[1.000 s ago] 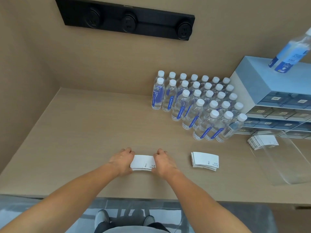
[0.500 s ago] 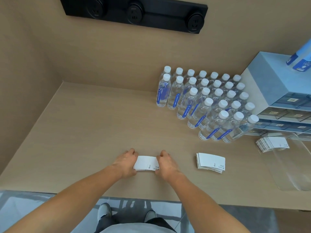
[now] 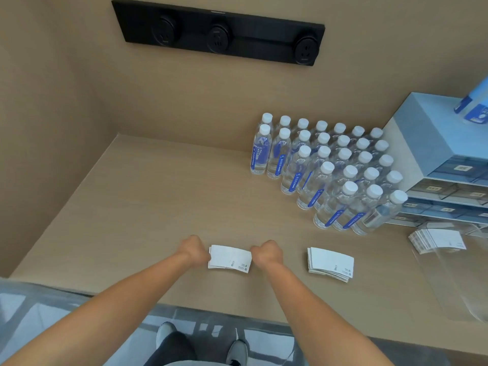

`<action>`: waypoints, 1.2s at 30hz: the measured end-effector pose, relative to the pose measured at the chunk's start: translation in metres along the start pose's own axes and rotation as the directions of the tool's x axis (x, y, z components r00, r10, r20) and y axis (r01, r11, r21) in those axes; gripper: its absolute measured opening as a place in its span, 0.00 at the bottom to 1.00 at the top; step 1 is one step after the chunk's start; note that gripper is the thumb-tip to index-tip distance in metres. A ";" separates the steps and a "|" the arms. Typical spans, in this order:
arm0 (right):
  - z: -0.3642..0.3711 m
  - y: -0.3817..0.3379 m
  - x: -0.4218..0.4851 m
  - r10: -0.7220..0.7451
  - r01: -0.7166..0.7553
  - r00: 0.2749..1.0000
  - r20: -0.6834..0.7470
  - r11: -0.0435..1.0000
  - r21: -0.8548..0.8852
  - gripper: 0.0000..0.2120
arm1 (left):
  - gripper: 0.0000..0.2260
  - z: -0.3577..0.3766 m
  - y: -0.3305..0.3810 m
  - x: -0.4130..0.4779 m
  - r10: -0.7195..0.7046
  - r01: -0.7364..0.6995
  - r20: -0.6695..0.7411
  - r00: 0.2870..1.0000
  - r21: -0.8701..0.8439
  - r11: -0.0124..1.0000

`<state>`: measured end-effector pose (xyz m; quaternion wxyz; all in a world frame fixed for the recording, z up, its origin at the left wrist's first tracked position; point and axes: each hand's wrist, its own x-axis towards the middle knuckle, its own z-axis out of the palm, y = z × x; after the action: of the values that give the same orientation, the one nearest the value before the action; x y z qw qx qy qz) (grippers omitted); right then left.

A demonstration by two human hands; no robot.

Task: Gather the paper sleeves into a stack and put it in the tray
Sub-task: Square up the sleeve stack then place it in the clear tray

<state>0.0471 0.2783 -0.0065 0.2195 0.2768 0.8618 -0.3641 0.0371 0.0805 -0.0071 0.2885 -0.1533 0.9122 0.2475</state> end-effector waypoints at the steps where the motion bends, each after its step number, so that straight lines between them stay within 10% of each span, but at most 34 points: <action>1: 0.002 -0.001 -0.001 0.046 -0.047 0.999 0.018 0.998 0.044 0.13 | 0.15 0.003 0.002 -0.002 -0.059 0.059 0.014 0.998 -0.068 0.996; 8: 0.019 -0.009 -0.014 0.043 -0.045 0.994 0.097 0.999 0.015 0.01 | 0.11 0.019 0.012 -0.007 -0.134 0.163 0.110 0.985 -0.330 0.930; 13: 0.012 -0.004 -0.011 -0.112 0.139 0.988 0.104 0.942 -0.306 0.13 | 0.19 0.000 0.014 -0.003 0.068 -0.076 0.076 0.995 0.108 0.991; 17: 0.013 -0.005 -0.008 -0.254 0.319 0.948 0.193 0.785 -0.531 0.22 | 0.34 0.005 0.010 0.000 0.352 -0.381 0.147 0.924 0.394 0.836; 36: 0.039 -0.005 -0.012 -0.336 0.389 0.914 0.226 0.573 -0.721 0.24 | 0.19 0.022 -0.002 0.017 0.514 -0.555 0.246 0.822 0.549 0.624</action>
<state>0.0598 0.2427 -0.0222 0.2620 -0.0333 0.9643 -0.0194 0.0345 0.0878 -0.0335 0.2647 0.2318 0.9357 0.0254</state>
